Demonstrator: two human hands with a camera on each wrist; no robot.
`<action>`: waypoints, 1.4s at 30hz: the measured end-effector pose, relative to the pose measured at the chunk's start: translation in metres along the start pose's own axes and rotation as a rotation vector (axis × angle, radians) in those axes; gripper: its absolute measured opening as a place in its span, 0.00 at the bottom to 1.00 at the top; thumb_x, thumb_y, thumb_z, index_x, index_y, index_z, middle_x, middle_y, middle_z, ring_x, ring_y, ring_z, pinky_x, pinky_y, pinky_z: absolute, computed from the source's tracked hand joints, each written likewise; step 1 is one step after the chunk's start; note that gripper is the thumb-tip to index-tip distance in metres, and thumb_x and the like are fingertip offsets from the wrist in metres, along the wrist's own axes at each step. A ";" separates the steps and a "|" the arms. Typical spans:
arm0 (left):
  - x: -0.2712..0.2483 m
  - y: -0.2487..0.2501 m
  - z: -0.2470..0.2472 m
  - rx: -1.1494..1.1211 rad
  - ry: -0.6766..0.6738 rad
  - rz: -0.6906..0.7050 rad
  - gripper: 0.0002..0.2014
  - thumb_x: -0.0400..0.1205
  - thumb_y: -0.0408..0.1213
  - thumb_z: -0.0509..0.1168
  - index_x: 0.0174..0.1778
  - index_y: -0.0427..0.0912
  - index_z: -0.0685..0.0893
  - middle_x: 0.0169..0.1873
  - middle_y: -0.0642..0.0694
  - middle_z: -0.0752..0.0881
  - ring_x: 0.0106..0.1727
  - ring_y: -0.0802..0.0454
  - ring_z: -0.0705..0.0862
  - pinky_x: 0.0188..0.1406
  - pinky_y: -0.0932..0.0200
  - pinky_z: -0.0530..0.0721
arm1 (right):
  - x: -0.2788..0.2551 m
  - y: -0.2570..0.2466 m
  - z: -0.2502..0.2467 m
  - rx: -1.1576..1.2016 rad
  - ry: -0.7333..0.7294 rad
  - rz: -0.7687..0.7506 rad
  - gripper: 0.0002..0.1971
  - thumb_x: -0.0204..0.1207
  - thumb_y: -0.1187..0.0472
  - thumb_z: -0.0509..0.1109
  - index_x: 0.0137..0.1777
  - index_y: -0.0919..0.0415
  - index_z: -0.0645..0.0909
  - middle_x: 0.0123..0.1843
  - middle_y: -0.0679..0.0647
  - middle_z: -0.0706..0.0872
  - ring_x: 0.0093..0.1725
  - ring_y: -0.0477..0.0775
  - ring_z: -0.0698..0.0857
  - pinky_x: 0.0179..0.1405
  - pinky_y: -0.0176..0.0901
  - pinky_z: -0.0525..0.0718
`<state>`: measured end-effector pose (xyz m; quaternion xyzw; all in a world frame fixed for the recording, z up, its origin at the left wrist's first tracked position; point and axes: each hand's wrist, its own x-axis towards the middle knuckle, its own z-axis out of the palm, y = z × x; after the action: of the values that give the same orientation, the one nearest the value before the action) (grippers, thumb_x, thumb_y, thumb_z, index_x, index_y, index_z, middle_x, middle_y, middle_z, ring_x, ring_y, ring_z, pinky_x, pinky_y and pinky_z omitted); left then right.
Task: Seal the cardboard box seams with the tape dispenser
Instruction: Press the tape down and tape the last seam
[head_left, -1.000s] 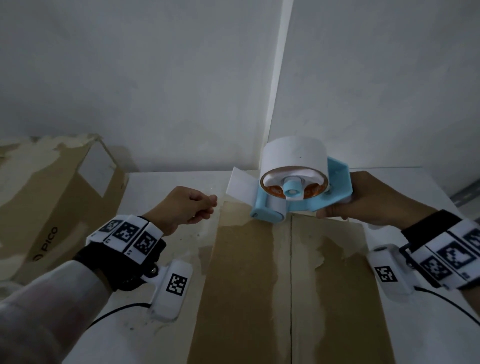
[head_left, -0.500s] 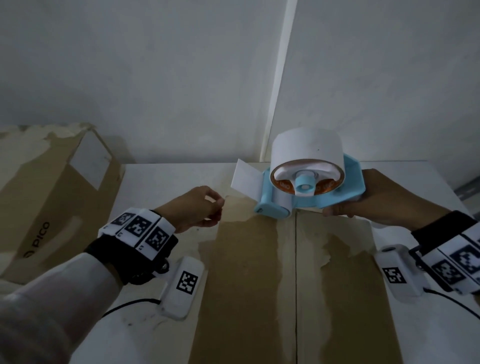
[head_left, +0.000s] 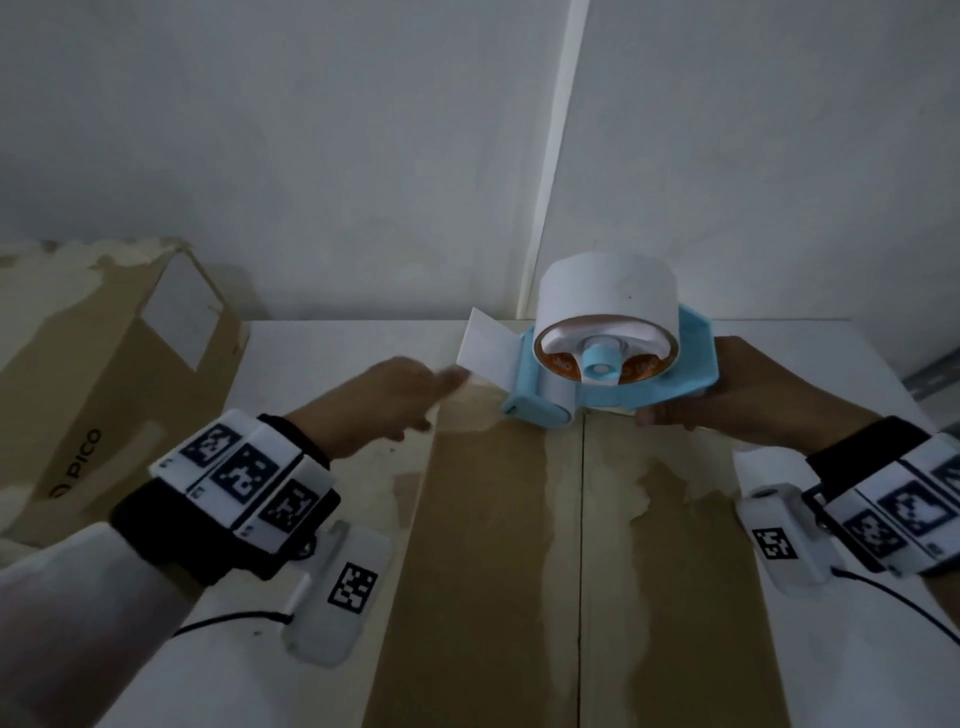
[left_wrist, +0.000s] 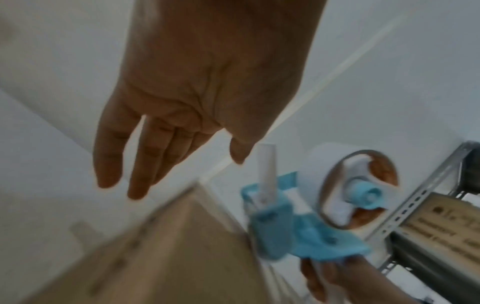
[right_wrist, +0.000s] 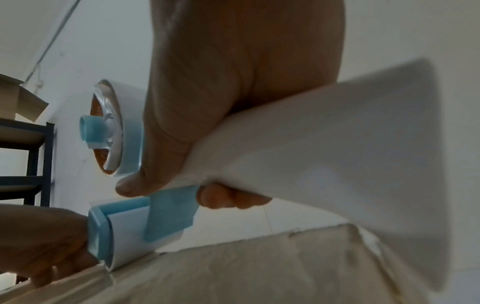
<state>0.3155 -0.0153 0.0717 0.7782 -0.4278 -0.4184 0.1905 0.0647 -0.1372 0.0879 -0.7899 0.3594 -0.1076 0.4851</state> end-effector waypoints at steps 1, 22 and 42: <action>-0.005 0.001 0.005 0.119 -0.056 0.026 0.23 0.82 0.54 0.55 0.55 0.35 0.80 0.52 0.39 0.82 0.49 0.48 0.80 0.46 0.57 0.77 | 0.000 0.000 0.001 -0.001 -0.006 -0.003 0.17 0.61 0.68 0.79 0.42 0.46 0.82 0.32 0.31 0.88 0.32 0.31 0.85 0.26 0.24 0.80; -0.023 0.008 0.014 0.680 -0.245 0.156 0.36 0.84 0.55 0.44 0.80 0.43 0.33 0.81 0.47 0.33 0.83 0.50 0.40 0.80 0.52 0.49 | -0.014 0.001 0.017 -0.042 0.099 0.037 0.09 0.67 0.57 0.76 0.47 0.56 0.86 0.42 0.49 0.89 0.39 0.41 0.85 0.35 0.36 0.80; -0.017 0.009 0.015 0.863 -0.290 0.060 0.49 0.73 0.68 0.52 0.77 0.52 0.26 0.78 0.57 0.26 0.80 0.48 0.30 0.76 0.27 0.43 | -0.040 0.021 -0.017 -0.152 0.078 -0.005 0.15 0.64 0.61 0.79 0.37 0.40 0.79 0.29 0.34 0.85 0.32 0.23 0.82 0.25 0.17 0.74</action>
<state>0.2941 -0.0051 0.0775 0.7072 -0.6075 -0.3008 -0.2009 0.0172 -0.1276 0.0857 -0.8205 0.3834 -0.1117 0.4090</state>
